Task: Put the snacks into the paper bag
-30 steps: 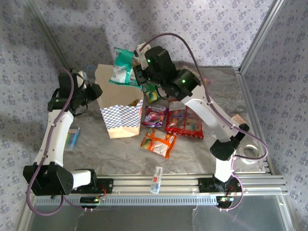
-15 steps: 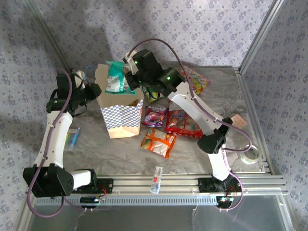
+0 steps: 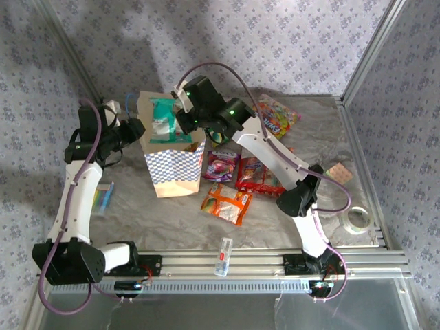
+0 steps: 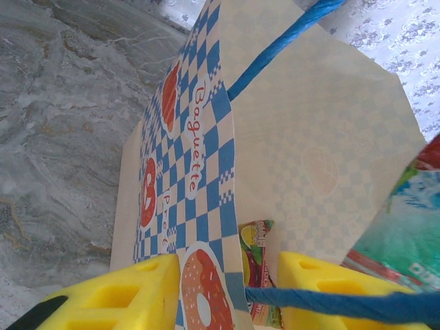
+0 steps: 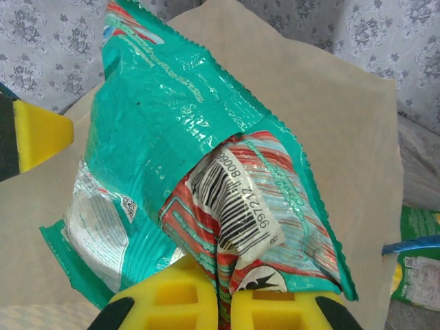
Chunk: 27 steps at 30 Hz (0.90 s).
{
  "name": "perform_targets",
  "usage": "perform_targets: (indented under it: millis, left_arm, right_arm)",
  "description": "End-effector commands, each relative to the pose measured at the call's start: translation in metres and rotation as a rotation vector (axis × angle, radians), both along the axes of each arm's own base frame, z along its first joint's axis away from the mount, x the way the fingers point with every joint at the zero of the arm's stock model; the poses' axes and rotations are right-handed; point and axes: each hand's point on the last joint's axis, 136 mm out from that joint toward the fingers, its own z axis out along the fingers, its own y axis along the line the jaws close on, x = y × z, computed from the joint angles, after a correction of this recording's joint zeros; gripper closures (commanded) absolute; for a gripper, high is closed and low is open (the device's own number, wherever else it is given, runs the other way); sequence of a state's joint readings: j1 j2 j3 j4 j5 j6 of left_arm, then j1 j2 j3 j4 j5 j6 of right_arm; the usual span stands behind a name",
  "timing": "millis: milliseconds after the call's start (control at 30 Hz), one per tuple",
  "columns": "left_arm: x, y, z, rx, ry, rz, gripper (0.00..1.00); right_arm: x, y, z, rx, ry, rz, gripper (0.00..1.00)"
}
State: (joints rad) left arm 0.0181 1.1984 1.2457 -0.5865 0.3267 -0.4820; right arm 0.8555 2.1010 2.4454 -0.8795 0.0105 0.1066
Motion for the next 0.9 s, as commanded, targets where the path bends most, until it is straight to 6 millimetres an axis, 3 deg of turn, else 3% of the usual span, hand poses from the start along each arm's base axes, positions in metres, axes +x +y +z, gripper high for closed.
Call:
perform_targets:
  millis: [0, 333, 633, 867]
  left_arm:
    - [-0.004, -0.003, 0.012, 0.004, -0.033, -0.037, 0.58]
    - [-0.003, -0.003, 0.011, 0.008, -0.032, -0.036, 0.59]
    - [-0.003, -0.003, 0.009, 0.007, -0.018, -0.035, 0.61]
    - [-0.005, -0.002, 0.007, 0.009, -0.007, -0.034, 0.63]
  right_arm:
    - [-0.001, 0.006, 0.024, 0.063, -0.037, 0.022, 1.00]
    - [0.000, 0.010, 0.018, 0.063, -0.025, 0.026, 1.00]
    - [-0.002, 0.018, 0.000, 0.047, 0.020, 0.049, 1.00]
    - [0.011, 0.018, -0.020, -0.020, 0.010, 0.003, 1.00]
